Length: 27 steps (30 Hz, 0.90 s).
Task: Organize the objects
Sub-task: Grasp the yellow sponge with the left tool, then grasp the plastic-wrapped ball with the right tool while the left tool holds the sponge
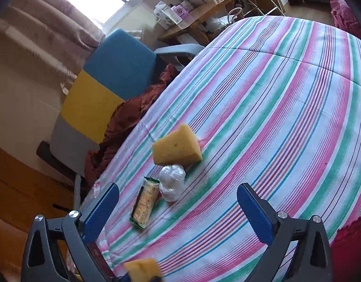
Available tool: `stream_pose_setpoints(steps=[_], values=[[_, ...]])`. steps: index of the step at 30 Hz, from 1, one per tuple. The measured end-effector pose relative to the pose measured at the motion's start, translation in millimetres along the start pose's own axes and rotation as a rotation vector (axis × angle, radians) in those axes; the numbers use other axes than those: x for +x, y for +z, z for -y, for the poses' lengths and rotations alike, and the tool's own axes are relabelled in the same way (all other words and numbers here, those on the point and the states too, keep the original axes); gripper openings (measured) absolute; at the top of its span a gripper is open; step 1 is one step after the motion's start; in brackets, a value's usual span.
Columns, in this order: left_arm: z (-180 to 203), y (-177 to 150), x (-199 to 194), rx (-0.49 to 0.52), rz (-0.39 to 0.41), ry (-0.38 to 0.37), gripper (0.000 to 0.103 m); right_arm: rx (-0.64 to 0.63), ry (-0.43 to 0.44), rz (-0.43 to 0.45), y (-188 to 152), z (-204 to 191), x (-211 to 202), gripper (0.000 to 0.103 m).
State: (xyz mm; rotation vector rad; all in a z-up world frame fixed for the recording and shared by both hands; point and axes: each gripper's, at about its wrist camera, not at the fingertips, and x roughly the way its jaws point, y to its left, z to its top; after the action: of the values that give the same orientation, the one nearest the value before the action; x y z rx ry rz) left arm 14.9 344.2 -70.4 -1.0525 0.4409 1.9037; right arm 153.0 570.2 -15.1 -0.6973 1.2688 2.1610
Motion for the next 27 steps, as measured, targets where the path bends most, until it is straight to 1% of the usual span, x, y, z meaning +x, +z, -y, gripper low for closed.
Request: stream_pose_setpoints(steps=[1, 3, 4, 6, 7, 10, 12, 17, 19, 20, 21, 22, 23, 24, 27], values=[[-8, -5, -3, -0.026, 0.005, -0.001, 0.056, -0.014, -0.012, -0.011, -1, -2, 2, 0.101], [-17, -13, -6, -0.059, 0.014, -0.019, 0.056, -0.059, -0.063, -0.054, -3, -10, 11, 0.097], [-16, -14, -7, -0.053, 0.019, -0.019, 0.056, -0.089, -0.102, -0.083, -4, -14, 16, 0.095], [-11, -17, -6, -0.023, 0.032, -0.006, 0.056, -0.149, -0.182, -0.137, -6, -25, 29, 0.089], [-9, -17, -5, -0.021, 0.037, -0.006, 0.056, -0.169, -0.202, -0.154, -7, -29, 34, 0.088], [-8, -16, -4, -0.031, 0.048, -0.023, 0.056, -0.205, -0.224, -0.184, -6, -46, 51, 0.085], [-9, -16, -3, -0.039, 0.054, -0.033, 0.056, -0.198, -0.246, -0.181, -1, -52, 65, 0.085], [-9, -17, -1, -0.048, 0.071, -0.038, 0.056, -0.179, -0.257, -0.164, 8, -57, 103, 0.085], [-11, -18, -1, -0.055, 0.074, -0.047, 0.057, -0.188, -0.278, -0.186, 8, -54, 117, 0.077], [-11, -17, 0, -0.058, 0.075, -0.049, 0.057, -0.186, -0.273, -0.209, 8, -53, 124, 0.070], [-11, -17, 0, -0.059, 0.078, -0.049, 0.057, -0.188, -0.275, -0.225, 8, -51, 130, 0.067], [-10, -17, 1, -0.061, 0.081, -0.047, 0.057, -0.196, -0.282, -0.231, 7, -51, 131, 0.061], [-10, -18, 1, -0.063, 0.085, -0.045, 0.058, -0.205, -0.288, -0.234, 7, -51, 133, 0.053], [-9, -18, 0, -0.061, 0.089, -0.041, 0.058, -0.206, -0.290, -0.230, 7, -50, 133, 0.048], [-10, -25, -7, -0.057, 0.102, -0.034, 0.058, -0.216, -0.286, -0.227, 7, -50, 129, 0.042]])
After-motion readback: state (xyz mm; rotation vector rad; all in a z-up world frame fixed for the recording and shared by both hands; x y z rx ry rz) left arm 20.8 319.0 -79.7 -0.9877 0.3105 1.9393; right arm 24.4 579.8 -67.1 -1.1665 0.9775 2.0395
